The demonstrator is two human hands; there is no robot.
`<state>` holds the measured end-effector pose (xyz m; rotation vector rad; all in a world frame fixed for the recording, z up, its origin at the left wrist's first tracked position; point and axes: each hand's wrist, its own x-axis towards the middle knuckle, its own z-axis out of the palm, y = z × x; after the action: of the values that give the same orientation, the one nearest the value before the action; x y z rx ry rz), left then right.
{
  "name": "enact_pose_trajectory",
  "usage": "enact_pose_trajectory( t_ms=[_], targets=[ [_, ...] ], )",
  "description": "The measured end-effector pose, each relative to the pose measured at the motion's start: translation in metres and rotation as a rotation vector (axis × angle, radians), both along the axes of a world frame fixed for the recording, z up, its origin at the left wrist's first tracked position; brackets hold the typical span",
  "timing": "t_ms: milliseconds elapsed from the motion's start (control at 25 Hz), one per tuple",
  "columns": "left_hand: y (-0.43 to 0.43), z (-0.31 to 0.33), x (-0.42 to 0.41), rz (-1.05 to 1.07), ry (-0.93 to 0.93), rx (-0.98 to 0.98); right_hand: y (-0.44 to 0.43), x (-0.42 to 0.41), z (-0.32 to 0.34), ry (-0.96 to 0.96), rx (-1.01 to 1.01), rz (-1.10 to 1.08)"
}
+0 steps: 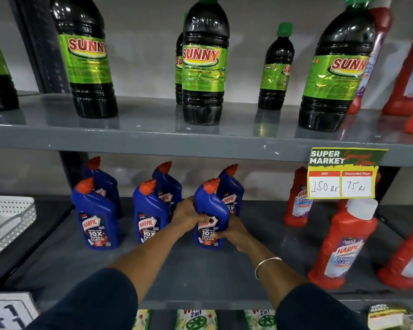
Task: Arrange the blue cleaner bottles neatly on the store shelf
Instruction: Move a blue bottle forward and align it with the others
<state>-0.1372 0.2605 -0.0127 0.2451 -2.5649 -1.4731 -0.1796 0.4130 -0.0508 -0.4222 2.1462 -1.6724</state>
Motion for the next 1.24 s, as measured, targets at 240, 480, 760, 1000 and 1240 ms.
enact_pose_trajectory(
  t_ms=[240,480,760,1000,1240],
  targets=[
    [0.001,-0.022,-0.004,0.078,0.006,-0.003,-0.001,-0.008,-0.012,0.011,0.083,-0.012],
    [0.001,-0.024,-0.007,0.012,-0.01,0.044,0.0,-0.009,-0.017,0.017,0.087,-0.024],
    [-0.008,-0.025,-0.002,-0.024,0.095,0.149,0.002,-0.008,-0.02,0.003,0.158,-0.02],
    [-0.008,-0.019,0.003,-0.064,0.048,0.159,0.002,-0.004,-0.022,0.031,0.121,-0.026],
    [-0.002,-0.005,0.025,-0.157,-0.115,0.119,0.017,0.021,-0.025,0.073,0.05,0.02]
  ],
)
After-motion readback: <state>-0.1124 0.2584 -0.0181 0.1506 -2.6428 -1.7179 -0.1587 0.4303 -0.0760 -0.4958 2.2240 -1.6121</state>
